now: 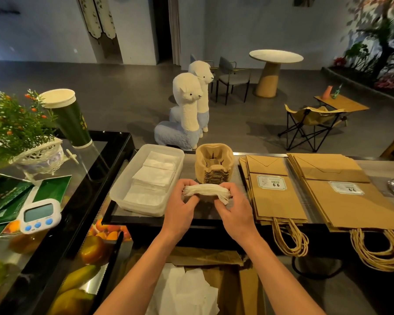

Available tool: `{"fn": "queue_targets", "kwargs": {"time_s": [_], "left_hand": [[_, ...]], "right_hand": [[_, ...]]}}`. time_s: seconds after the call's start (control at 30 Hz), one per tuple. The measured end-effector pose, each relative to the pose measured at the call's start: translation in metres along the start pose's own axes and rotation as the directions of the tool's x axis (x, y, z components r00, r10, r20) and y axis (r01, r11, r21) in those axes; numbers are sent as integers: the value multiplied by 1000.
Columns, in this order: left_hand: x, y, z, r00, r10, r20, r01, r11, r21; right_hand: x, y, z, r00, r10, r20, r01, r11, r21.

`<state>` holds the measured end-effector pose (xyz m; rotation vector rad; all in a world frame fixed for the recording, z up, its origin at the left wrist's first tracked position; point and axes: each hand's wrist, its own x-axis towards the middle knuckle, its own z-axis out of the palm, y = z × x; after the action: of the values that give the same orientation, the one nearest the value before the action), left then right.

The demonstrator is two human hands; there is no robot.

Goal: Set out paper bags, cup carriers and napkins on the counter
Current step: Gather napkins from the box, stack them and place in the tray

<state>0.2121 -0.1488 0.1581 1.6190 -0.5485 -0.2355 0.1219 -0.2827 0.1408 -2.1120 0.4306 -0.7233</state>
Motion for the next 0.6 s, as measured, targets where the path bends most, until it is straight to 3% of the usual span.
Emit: {"fn": "queue_targets", "kwargs": {"time_s": [0.23,0.37,0.6], "left_hand": [[10,25,-39,985,147,-90,-147,989,3],[19,27,-72,973,197,-123,-178,973,149],[29,33,-126,968,150,-203,-71,934,349]], "right_hand": [[17,-40,3,978,-192,-84,185,979,-85],[33,-56,20,962,-253,-101,237,960,-147],[46,-85,58,932,-362,36,361,911,-198]]}}
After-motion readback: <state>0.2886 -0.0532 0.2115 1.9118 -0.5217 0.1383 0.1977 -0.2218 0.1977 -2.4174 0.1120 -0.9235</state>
